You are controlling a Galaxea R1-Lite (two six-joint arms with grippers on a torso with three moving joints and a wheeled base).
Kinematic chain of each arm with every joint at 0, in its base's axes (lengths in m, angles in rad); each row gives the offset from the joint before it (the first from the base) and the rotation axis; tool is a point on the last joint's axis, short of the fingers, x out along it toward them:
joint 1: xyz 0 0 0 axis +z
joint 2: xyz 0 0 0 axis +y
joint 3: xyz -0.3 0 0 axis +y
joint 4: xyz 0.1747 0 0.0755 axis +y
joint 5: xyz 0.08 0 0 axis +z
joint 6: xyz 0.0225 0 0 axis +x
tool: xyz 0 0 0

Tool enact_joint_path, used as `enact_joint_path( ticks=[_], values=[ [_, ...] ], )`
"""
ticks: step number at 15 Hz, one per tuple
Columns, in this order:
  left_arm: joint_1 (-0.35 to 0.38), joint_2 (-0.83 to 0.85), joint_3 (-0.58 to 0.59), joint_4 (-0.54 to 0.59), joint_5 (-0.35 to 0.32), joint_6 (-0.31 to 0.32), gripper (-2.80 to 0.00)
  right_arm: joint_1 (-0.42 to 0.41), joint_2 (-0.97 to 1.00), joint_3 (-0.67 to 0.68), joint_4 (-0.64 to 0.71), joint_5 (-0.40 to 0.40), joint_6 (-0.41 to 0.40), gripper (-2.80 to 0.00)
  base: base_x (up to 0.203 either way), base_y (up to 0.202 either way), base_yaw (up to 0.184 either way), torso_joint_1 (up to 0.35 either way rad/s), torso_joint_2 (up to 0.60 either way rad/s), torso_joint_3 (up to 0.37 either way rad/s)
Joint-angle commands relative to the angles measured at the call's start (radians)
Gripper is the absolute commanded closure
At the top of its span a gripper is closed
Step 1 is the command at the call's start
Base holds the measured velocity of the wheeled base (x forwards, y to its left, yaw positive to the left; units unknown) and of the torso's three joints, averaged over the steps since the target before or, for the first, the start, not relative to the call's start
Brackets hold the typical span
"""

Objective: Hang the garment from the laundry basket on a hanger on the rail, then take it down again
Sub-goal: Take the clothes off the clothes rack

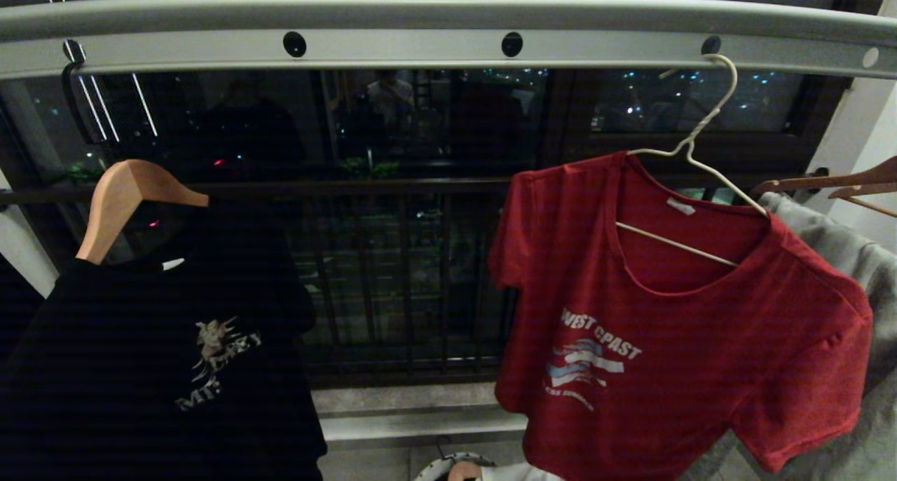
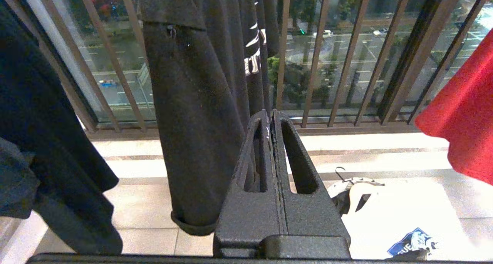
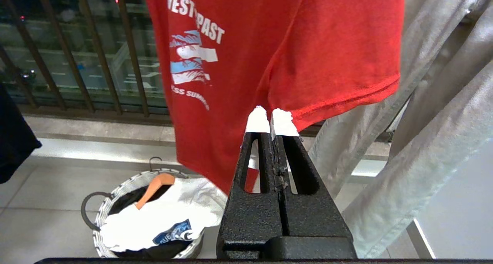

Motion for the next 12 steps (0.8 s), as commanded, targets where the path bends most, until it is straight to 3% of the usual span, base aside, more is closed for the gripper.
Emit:
enact_joint_path(
  ticks=[1, 12],
  values=[
    [0.001, -0.002, 0.000, 0.001, 0.000, 0.000, 0.00, 0.001, 0.001, 0.000, 0.001, 0.001, -0.001, 0.00, 0.000, 0.000, 0.000, 0.000, 0.00, 0.000],
    [0.000, -0.002, 0.000, 0.001, 0.000, 0.000, 0.00, -0.001, 0.001, 0.000, 0.001, 0.001, -0.001, 0.00, 0.000, 0.000, 0.000, 0.000, 0.00, 0.000]
  ],
)
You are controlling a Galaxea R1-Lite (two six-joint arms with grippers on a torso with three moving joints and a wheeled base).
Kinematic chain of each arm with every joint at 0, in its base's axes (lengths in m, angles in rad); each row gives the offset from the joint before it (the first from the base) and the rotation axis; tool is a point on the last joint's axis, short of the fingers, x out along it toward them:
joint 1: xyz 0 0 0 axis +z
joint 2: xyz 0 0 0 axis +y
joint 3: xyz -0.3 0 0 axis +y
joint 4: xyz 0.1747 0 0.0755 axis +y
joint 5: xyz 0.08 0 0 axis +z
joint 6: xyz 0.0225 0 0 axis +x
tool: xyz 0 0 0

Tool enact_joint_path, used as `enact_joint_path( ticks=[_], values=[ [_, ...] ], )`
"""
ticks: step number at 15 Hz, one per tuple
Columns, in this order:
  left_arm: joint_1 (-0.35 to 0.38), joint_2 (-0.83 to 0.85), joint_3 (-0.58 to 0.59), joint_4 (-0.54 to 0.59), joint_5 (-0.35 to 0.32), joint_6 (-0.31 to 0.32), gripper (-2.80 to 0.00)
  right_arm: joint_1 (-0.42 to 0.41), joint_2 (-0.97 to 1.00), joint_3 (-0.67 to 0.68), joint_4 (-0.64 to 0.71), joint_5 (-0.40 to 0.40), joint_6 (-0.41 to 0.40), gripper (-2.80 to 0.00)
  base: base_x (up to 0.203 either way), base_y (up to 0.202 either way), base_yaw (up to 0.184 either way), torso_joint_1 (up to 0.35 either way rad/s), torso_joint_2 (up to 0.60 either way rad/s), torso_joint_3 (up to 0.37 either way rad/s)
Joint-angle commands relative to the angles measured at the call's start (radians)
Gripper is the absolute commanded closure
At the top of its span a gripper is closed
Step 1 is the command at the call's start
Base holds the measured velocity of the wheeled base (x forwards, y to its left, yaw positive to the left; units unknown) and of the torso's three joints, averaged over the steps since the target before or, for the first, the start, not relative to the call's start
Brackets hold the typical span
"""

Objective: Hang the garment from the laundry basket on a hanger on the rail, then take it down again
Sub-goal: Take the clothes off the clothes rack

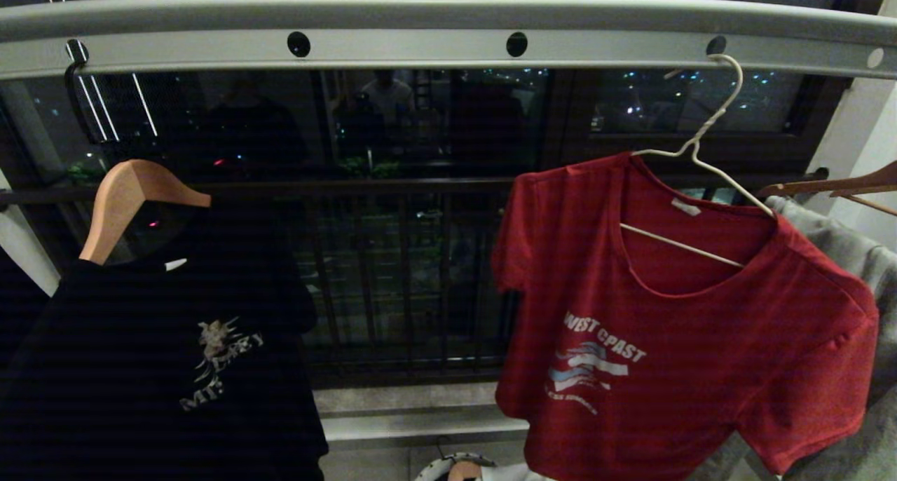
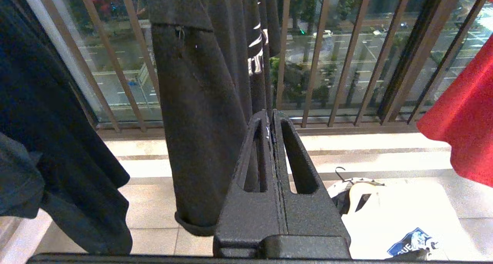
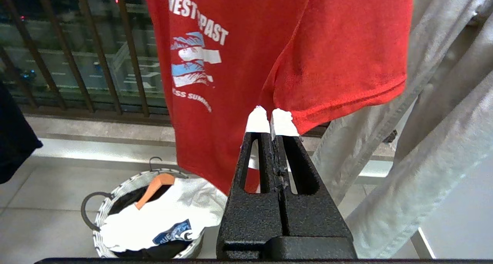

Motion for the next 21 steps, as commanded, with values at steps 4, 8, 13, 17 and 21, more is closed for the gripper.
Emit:
enact_joint_path(
  ticks=[4, 8, 13, 17, 21],
  values=[
    [0.001, -0.002, 0.000, 0.000, 0.000, 0.000, 0.00, 0.001, 0.001, 0.001, -0.002, 0.001, 0.001, 0.00, 0.000, 0.000, 0.000, 0.000, 0.00, 0.000],
    [-0.001, -0.002, 0.000, 0.000, 0.000, 0.000, 0.00, 0.001, 0.001, 0.001, -0.001, 0.001, 0.000, 0.00, 0.000, 0.000, 0.000, 0.000, 0.00, 0.000],
    [0.000, -0.002, 0.000, 0.000, 0.000, 0.000, 0.00, 0.000, 0.001, 0.001, -0.002, -0.001, 0.005, 0.00, 0.000, 0.000, 0.000, 0.000, 0.00, 0.000],
    [0.000, -0.002, 0.000, 0.000, 0.000, 0.000, 0.00, -0.001, 0.001, 0.001, -0.001, -0.001, 0.005, 0.00, 0.000, 0.000, 0.000, 0.000, 0.00, 0.000],
    [0.000, -0.002, 0.000, 0.000, 0.000, 0.000, 0.00, 0.000, 0.001, -0.007, -0.002, -0.017, 0.011, 0.00, 0.000, 0.000, 0.000, 0.000, 0.00, 0.000]
  ],
)
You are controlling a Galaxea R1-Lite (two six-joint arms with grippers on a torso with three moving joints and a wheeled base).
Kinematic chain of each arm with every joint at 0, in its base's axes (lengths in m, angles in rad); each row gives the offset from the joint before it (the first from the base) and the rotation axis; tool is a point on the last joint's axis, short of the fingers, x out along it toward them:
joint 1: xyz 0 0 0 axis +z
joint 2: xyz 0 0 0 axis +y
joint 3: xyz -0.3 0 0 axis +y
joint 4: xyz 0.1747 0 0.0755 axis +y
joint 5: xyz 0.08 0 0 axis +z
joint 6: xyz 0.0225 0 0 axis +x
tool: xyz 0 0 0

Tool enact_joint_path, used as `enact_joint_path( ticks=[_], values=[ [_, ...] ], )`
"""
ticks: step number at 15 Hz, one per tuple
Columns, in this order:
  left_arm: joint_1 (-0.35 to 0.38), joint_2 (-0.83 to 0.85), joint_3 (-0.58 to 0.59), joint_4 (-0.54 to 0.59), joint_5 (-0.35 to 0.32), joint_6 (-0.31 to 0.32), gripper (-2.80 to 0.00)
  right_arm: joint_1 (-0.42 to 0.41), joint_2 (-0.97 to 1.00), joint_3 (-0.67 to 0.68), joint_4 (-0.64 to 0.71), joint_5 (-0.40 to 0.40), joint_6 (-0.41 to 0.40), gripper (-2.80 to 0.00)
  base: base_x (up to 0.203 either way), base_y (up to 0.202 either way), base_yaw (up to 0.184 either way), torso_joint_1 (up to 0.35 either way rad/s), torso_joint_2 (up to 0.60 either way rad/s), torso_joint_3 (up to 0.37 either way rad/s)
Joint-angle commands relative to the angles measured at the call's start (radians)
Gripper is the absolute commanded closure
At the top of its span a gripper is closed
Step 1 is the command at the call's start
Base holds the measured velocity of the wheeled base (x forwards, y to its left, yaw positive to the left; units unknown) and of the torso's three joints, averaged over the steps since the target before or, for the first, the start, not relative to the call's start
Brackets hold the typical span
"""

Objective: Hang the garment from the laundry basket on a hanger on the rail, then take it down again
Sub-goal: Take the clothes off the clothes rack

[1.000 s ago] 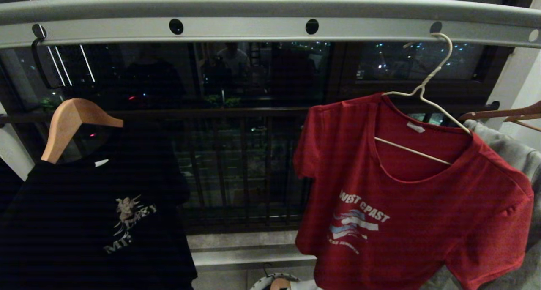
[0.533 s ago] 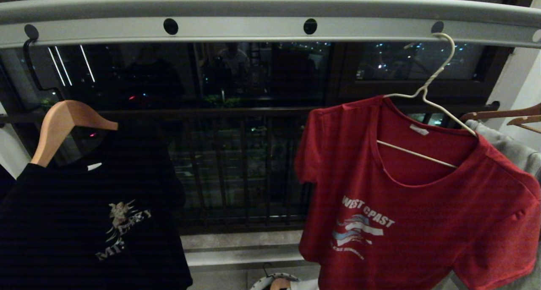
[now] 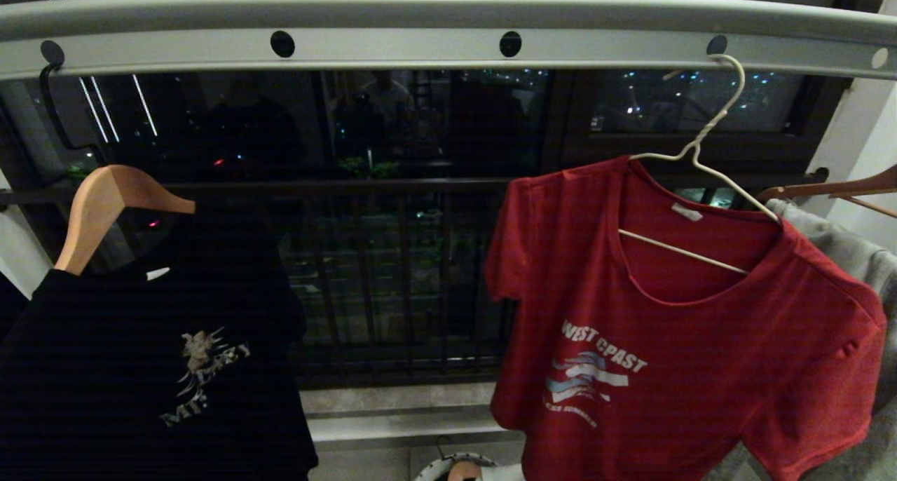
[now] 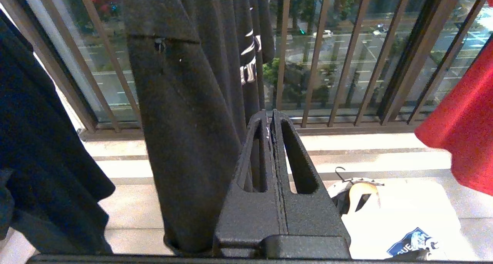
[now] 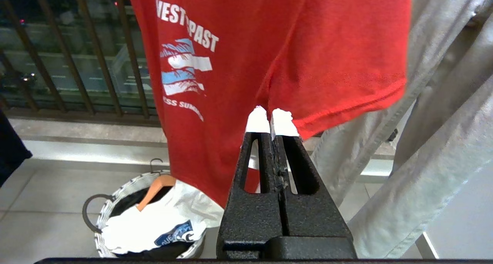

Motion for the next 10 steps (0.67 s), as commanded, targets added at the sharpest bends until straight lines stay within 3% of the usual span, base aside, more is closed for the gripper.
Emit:
enact_joint_path(
  ticks=[1, 10],
  values=[
    [0.000, -0.002, 0.000, 0.000, 0.001, 0.000, 0.00, 0.001, 0.001, -0.028, 0.001, -0.005, 0.003, 0.00, 0.000, 0.000, 0.000, 0.000, 0.00, 0.000],
    [0.000, -0.002, 0.000, 0.000, 0.001, 0.000, 0.00, 0.003, 0.320, -0.338, -0.017, 0.033, 0.009, 0.00, 0.000, 0.000, 0.000, 0.000, 0.00, 0.000]
  ],
)
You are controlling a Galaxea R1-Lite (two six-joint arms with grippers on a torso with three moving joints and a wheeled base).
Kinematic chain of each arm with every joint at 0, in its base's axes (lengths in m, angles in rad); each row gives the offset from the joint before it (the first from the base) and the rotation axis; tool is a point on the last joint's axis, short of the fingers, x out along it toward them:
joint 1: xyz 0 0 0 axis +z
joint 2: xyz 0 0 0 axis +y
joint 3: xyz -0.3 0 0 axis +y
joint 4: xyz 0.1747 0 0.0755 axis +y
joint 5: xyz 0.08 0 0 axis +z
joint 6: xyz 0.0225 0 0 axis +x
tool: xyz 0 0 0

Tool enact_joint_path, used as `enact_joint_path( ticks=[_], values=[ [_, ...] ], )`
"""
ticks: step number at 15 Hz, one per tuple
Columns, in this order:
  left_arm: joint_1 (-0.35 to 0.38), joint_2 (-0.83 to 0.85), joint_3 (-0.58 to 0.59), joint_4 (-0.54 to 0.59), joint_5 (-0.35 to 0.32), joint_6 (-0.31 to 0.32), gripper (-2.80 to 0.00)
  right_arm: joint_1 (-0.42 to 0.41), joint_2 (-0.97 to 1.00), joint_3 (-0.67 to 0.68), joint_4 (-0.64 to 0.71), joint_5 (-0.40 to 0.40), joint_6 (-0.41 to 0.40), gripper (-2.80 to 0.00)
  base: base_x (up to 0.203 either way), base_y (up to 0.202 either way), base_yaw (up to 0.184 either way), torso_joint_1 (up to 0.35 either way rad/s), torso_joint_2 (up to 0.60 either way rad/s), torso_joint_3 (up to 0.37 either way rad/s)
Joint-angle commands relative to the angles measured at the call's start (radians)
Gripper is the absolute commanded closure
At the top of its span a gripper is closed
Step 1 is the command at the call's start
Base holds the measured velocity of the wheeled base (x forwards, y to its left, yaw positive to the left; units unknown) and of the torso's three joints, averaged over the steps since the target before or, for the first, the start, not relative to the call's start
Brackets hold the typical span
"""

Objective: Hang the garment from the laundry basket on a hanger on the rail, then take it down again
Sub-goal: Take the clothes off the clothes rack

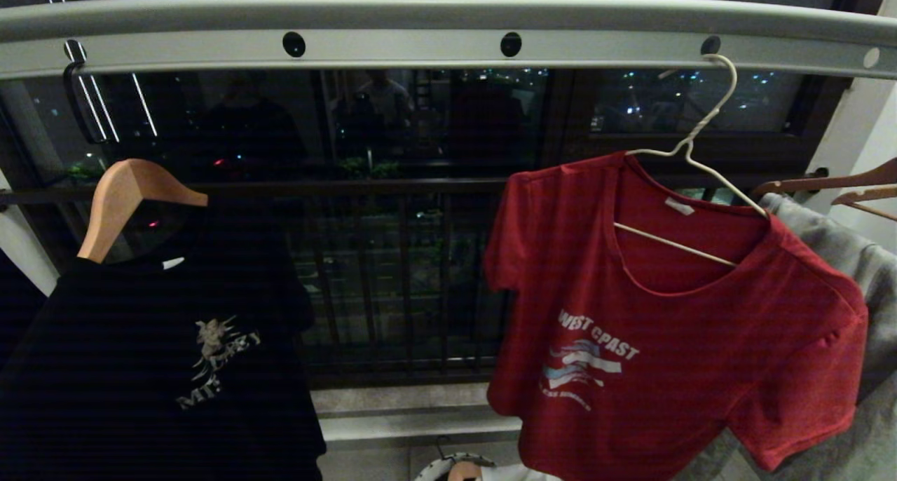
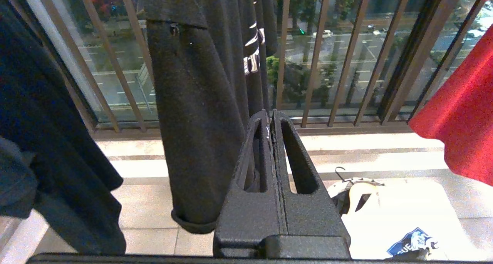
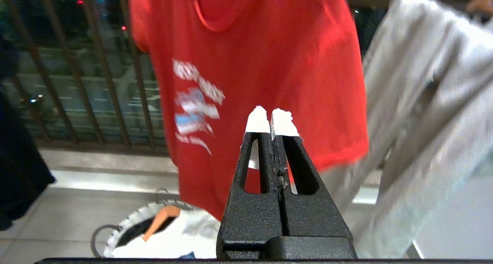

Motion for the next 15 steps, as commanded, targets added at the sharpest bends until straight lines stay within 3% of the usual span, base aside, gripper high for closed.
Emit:
enact_joint_path(
  ticks=[1, 5, 12, 15],
  values=[
    [0.000, -0.002, 0.000, 0.000, 0.001, 0.000, 0.00, 0.001, 0.161, -0.098, -0.015, 0.023, -0.001, 0.00, 0.000, 0.000, 0.000, 0.000, 0.00, 0.000],
    [0.001, -0.002, 0.000, 0.000, 0.001, 0.000, 0.00, 0.001, 0.369, -0.257, -0.021, 0.124, -0.001, 0.00, 0.000, 0.000, 0.000, 0.000, 0.00, 0.000],
    [0.001, -0.002, 0.000, 0.000, 0.001, 0.000, 0.00, 0.002, 0.692, -0.568, -0.009, 0.148, -0.069, 0.00, 0.000, 0.000, 0.000, 0.000, 0.00, 0.000],
    [0.001, -0.002, 0.000, 0.000, 0.001, 0.000, 0.00, 0.003, 0.817, -0.700, 0.061, 0.190, -0.103, 0.00, 0.000, 0.000, 0.000, 0.000, 0.00, 0.000]
  ],
)
